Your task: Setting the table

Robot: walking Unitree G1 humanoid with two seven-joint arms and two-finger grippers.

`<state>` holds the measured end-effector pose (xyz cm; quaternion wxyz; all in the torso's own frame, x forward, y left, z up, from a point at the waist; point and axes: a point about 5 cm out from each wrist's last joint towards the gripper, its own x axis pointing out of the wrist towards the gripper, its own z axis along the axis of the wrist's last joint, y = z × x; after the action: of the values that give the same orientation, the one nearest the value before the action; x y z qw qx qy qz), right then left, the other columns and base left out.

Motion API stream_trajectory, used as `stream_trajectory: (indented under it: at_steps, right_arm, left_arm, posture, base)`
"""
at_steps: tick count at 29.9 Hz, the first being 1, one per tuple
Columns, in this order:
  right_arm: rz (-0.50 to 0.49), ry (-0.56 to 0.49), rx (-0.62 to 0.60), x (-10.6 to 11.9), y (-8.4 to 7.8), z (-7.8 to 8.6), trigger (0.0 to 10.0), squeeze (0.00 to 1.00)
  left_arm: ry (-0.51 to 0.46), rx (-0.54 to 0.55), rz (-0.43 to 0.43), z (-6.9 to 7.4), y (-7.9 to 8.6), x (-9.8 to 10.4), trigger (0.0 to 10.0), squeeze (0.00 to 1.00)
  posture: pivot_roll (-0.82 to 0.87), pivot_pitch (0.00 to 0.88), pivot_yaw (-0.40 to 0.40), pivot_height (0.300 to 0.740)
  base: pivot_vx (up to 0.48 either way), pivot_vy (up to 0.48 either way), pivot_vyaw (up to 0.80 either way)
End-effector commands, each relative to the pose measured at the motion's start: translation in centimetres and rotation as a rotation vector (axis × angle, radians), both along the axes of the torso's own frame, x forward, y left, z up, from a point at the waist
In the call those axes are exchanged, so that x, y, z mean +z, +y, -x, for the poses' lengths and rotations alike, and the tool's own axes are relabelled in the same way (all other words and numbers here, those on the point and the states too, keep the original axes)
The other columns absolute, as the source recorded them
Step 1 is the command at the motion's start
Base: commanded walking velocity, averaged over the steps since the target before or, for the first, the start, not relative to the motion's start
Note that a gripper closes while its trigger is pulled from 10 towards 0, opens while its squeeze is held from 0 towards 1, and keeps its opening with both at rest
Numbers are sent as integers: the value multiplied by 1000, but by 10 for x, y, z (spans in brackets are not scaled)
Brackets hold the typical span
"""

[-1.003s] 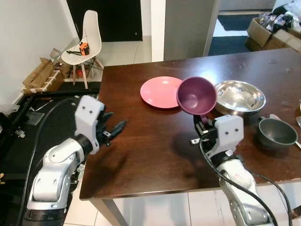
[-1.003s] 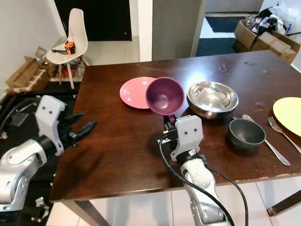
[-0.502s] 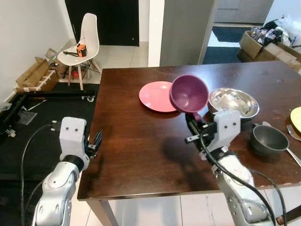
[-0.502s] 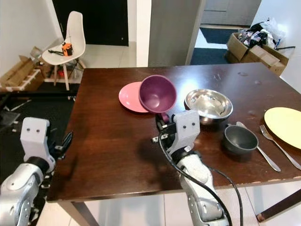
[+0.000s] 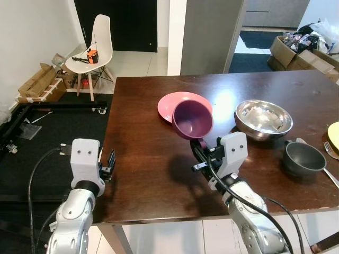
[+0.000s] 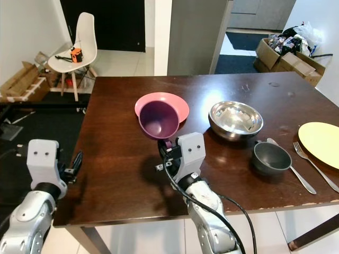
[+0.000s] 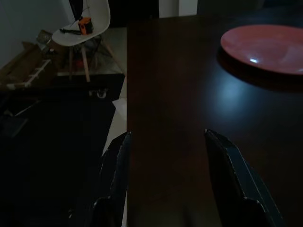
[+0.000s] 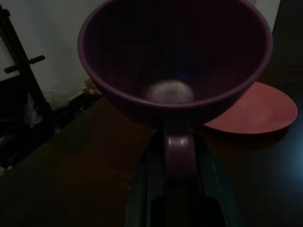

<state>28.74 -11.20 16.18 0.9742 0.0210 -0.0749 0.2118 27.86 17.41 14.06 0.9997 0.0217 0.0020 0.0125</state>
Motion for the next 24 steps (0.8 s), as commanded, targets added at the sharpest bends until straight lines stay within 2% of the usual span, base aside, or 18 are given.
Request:
stream_trajectory:
  at_steps: [1, 6, 24]
  right_arm:
    - [0, 1, 0, 1, 0, -2, 10000, 0]
    - [5, -10, -12, 3, -4, -5, 10000, 0]
    - [3, -17, -34, 3, -6, -7, 10000, 0]
  left_arm:
    - [10, 0, -9, -1, -2, -3, 10000, 0]
    - [-4, -8, -5, -5, -6, 0, 10000, 0]
    - [-6, -13, -2, -5, -7, 0, 10000, 0]
  posture:
    - [-40, 0, 64, 740]
    - [-41, 0, 66, 740]
    - [-40, 0, 74, 740]
  base:
    - [0, 0, 0]
    - [-99, 0, 0]
    - [-388, 0, 0]
